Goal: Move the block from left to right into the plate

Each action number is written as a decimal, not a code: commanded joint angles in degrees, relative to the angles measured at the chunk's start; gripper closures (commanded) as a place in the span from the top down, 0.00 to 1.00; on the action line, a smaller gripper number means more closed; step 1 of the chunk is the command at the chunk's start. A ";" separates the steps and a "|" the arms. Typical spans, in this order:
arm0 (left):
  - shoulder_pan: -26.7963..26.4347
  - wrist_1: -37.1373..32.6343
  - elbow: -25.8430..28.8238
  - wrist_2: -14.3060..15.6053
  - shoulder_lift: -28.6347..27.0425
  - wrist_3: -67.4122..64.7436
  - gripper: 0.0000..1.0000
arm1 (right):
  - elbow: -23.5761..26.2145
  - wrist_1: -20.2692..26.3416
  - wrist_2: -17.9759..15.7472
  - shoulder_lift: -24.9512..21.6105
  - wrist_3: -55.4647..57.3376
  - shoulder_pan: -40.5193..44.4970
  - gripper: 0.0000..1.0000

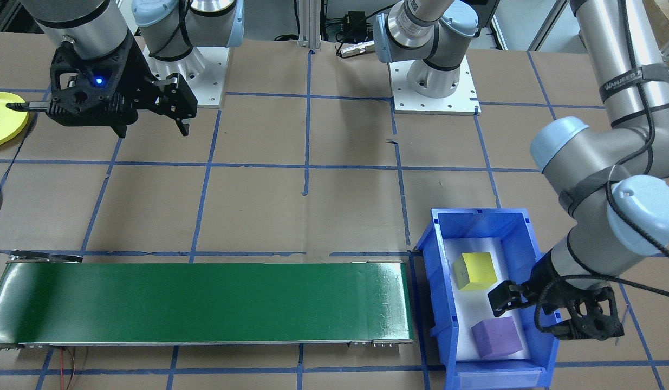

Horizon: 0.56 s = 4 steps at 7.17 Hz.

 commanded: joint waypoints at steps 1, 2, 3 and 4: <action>-0.55 7.32 0.33 -0.06 -5.27 -0.88 1.00 | 0.00 0.00 0.00 -0.02 0.08 0.00 1.00; -0.55 7.70 1.12 -0.06 -6.16 -0.88 1.00 | 0.00 0.00 -0.09 -0.02 0.08 0.00 1.00; -0.55 8.05 1.13 -0.06 -7.82 -0.96 1.00 | 0.00 -0.09 -0.09 -0.02 0.08 0.00 1.00; -0.55 8.23 0.78 -0.15 -8.54 -0.44 1.00 | 0.00 -0.09 0.00 -0.02 0.08 0.00 1.00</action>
